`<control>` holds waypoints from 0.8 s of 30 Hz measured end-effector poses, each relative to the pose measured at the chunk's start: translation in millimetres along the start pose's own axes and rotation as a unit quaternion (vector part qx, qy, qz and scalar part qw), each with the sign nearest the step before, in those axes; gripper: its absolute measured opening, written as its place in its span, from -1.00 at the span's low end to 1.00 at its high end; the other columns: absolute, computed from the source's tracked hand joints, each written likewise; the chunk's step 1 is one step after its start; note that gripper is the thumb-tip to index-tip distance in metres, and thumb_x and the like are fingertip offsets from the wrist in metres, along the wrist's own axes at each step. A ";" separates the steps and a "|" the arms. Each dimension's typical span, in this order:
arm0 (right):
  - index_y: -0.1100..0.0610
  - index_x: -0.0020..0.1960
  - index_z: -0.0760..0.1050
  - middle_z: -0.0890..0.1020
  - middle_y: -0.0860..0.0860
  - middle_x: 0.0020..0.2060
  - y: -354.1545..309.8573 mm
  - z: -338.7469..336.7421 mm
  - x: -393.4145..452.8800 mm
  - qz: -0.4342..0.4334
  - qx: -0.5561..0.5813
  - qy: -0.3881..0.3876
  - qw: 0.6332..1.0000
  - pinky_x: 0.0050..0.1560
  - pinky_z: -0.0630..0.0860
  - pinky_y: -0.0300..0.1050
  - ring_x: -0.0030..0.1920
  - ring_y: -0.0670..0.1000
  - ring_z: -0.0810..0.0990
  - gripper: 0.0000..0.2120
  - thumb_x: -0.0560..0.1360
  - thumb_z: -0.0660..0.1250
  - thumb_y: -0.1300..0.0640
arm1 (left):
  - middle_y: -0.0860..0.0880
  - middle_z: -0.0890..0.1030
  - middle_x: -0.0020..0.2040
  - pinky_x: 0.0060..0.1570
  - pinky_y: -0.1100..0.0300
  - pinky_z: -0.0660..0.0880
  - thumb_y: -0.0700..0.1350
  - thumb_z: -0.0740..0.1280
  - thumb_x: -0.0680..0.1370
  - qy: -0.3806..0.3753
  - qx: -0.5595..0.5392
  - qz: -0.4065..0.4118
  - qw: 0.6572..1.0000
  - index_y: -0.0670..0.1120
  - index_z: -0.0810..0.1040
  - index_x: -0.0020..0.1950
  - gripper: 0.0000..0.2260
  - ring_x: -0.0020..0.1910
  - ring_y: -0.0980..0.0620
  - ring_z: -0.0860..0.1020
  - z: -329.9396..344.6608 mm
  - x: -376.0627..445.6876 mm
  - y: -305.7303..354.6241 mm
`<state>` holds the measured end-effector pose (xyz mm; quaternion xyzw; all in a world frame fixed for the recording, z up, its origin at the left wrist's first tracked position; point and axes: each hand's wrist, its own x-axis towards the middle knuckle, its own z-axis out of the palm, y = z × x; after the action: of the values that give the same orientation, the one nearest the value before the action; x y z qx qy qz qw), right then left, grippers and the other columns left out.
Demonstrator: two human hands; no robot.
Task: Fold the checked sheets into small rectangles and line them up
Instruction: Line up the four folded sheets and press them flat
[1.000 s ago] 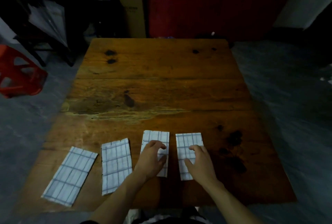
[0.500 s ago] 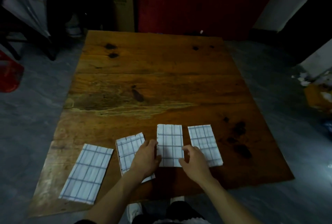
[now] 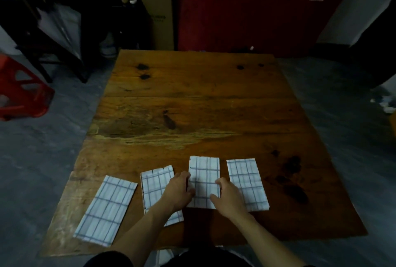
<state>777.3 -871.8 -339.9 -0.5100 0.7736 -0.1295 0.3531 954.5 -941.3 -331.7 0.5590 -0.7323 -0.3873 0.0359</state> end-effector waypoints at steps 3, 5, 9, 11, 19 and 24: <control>0.00 0.38 0.32 0.48 -0.02 0.27 0.5 1.1 1.9 0.005 0.006 0.000 1.000 0.24 0.48 -0.10 0.26 0.00 0.46 -0.53 0.53 0.38 0.01 | -0.06 0.49 0.25 0.11 0.12 0.50 -0.09 0.36 0.53 0.003 -0.013 -0.021 1.000 -0.05 0.38 0.36 -0.59 0.17 -0.02 0.50 4.1 -0.4 4.5; 0.00 0.38 0.32 0.47 -0.02 0.29 1.5 0.7 4.1 0.000 0.002 -0.001 1.000 0.25 0.46 -0.13 0.29 -0.01 0.44 -0.53 0.53 0.37 0.01 | -0.07 0.49 0.26 0.09 0.15 0.50 -0.08 0.37 0.53 -0.002 -0.015 -0.024 1.000 -0.05 0.36 0.38 -0.56 0.17 -0.01 0.50 6.7 -0.9 6.3; 0.02 0.40 0.31 0.44 -0.01 0.33 4.7 -3.7 8.0 -0.002 0.016 -0.003 1.000 0.21 0.40 -0.21 0.32 -0.01 0.43 -0.51 0.53 0.38 0.02 | -0.05 0.46 0.31 0.14 0.17 0.48 -0.04 0.38 0.54 -0.006 -0.008 -0.027 1.000 -0.04 0.33 0.42 -0.52 0.22 0.00 0.48 12.9 -6.0 8.2; 0.03 0.42 0.30 0.44 0.00 0.35 7.4 -5.3 8.3 -0.001 0.022 -0.006 1.000 0.23 0.41 -0.19 0.33 -0.01 0.43 -0.49 0.53 0.38 0.03 | -0.04 0.44 0.34 0.21 0.11 0.49 -0.03 0.38 0.54 -0.011 -0.003 -0.025 1.000 -0.03 0.32 0.44 -0.51 0.27 0.00 0.46 17.2 -10.3 9.5; 0.00 0.41 0.30 0.43 -0.01 0.36 13.6 -2.3 2.5 0.014 0.027 0.002 1.000 0.25 0.44 -0.13 0.33 0.00 0.44 -0.49 0.52 0.39 0.03 | -0.01 0.44 0.36 0.26 0.08 0.47 -0.04 0.38 0.54 -0.003 0.000 -0.015 1.000 -0.01 0.34 0.43 -0.52 0.30 0.01 0.44 26.9 -21.2 14.7; -0.01 0.39 0.30 0.44 -0.03 0.30 15.6 2.1 -5.4 0.008 0.023 0.012 1.000 0.21 0.43 -0.17 0.31 -0.02 0.41 -0.51 0.53 0.38 0.03 | -0.02 0.44 0.35 0.25 0.09 0.48 -0.04 0.38 0.54 -0.012 0.004 0.000 1.000 -0.01 0.35 0.40 -0.54 0.30 0.00 0.44 25.3 -23.8 16.0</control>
<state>769.2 -859.7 -347.9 -0.4943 0.7785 -0.1504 0.3564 938.4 -906.6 -330.6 0.5543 -0.7343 -0.3910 0.0246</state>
